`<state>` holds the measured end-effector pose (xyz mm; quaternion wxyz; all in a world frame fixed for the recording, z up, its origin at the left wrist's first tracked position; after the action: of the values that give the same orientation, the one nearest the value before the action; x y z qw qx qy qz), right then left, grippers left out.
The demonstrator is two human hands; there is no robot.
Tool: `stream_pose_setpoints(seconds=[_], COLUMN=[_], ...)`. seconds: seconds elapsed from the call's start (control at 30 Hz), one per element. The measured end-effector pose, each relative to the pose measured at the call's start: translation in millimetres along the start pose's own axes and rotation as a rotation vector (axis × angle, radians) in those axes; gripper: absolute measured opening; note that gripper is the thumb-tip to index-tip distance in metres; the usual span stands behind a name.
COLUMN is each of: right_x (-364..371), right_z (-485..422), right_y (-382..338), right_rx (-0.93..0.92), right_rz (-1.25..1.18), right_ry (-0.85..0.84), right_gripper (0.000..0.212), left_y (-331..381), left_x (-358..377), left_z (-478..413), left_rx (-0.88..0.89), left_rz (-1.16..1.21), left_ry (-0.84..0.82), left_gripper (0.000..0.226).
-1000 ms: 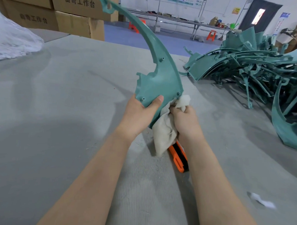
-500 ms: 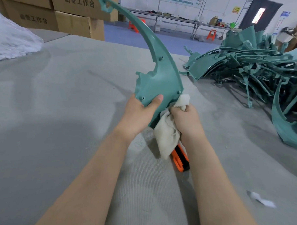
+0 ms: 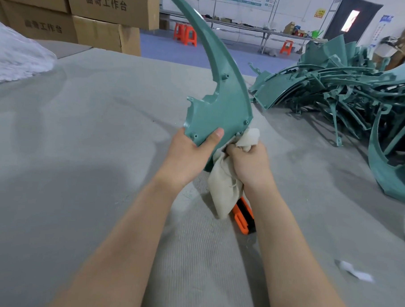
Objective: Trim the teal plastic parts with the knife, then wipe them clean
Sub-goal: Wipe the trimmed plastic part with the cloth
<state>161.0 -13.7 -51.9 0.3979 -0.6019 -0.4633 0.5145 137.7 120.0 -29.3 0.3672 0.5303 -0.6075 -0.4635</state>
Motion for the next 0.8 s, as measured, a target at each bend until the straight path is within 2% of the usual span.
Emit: stream_pose_setpoints(seconds=[0.1, 0.27, 0.37, 0.47, 0.57, 0.63, 0.7, 0.8], right_x=[-1.6, -5.6, -8.5, -1.4, 6.2, 4.9, -0.1, -7.0], right_z=[1.4, 1.2, 1.2, -0.1, 1.4, 1.2, 1.0, 1.2], right_y=[3.0, 4.3, 6.6, 4.5, -1.7, -1.6, 1.3, 4.4], right_rx=[0.0, 0.002, 0.016, 0.001, -0.081, -0.09, -0.061, -0.035], right_rz=[0.012, 0.031, -0.022, -0.018, -0.049, -0.035, 0.008, -0.007], right_ry=[0.069, 0.155, 0.181, 0.029, -0.108, -0.076, 0.025, 0.14], right_gripper=[0.012, 0.028, 0.027, 0.015, 0.029, 0.024, 0.02, 0.03], left_y=[1.6, 1.6, 0.0, -1.7, -1.6, -0.7, -0.6, -0.6], left_x=[-0.3, -2.6, -1.4, -1.2, -2.5, -2.3, -2.4, -4.5], left_z=[1.1, 1.1, 0.9, 1.0, 0.8, 0.7, 0.0, -0.9], left_rx=[-0.011, -0.039, -0.056, -0.061, -0.063, -0.063, -0.072, -0.083], left_rz=[-0.01, -0.015, -0.011, -0.004, -0.015, -0.012, 0.004, 0.056], left_ry=[-0.035, -0.026, -0.034, -0.032, -0.015, -0.013, -0.006, 0.025], left_gripper=[0.021, 0.019, 0.018, 0.018, 0.019, 0.018, 0.019, 0.019])
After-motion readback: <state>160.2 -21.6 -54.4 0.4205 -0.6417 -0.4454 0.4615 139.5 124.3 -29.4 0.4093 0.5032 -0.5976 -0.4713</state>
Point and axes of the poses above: each hand's wrist, its own z-axis away from the middle knuckle, its own x-axis out of the palm, y = z × x, the point moved 4 cm from there along -z, towards the middle knuckle, and after that the axes turned 12 degrees about -y, right-handed, at the moved point
